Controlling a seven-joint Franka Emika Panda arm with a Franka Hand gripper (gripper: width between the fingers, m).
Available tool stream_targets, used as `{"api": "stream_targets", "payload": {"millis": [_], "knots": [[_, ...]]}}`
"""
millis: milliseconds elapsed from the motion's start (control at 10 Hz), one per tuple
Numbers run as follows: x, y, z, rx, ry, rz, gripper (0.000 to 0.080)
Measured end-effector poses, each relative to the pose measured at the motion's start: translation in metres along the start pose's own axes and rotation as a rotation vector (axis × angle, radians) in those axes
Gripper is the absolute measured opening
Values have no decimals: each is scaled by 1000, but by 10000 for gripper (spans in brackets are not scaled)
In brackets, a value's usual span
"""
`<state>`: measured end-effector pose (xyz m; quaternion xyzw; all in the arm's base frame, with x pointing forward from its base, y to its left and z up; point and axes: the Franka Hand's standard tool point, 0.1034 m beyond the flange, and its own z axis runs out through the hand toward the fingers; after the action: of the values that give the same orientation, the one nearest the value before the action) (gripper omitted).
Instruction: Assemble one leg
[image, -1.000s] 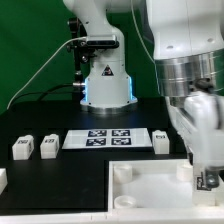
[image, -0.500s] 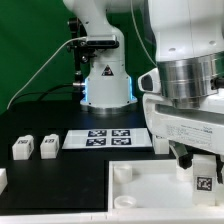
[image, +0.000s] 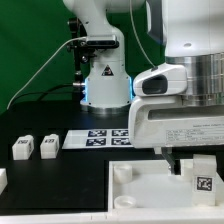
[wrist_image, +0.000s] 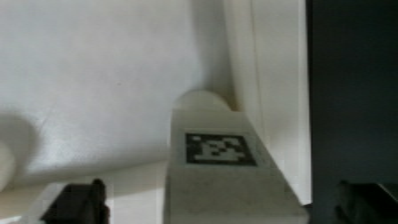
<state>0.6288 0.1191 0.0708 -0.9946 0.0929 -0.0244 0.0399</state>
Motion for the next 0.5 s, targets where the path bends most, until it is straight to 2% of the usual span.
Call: {"api": "stream_targets", "payload": {"millis": [100,200,300,400,500], "knots": [[0,0,0,0,0,46,548],[0,0,0,0,0,44,413],[0,0,0,2,-1,146,413],[0,0,0,2,-1,270,294],[0,0,0,2,-1,376,294]]}}
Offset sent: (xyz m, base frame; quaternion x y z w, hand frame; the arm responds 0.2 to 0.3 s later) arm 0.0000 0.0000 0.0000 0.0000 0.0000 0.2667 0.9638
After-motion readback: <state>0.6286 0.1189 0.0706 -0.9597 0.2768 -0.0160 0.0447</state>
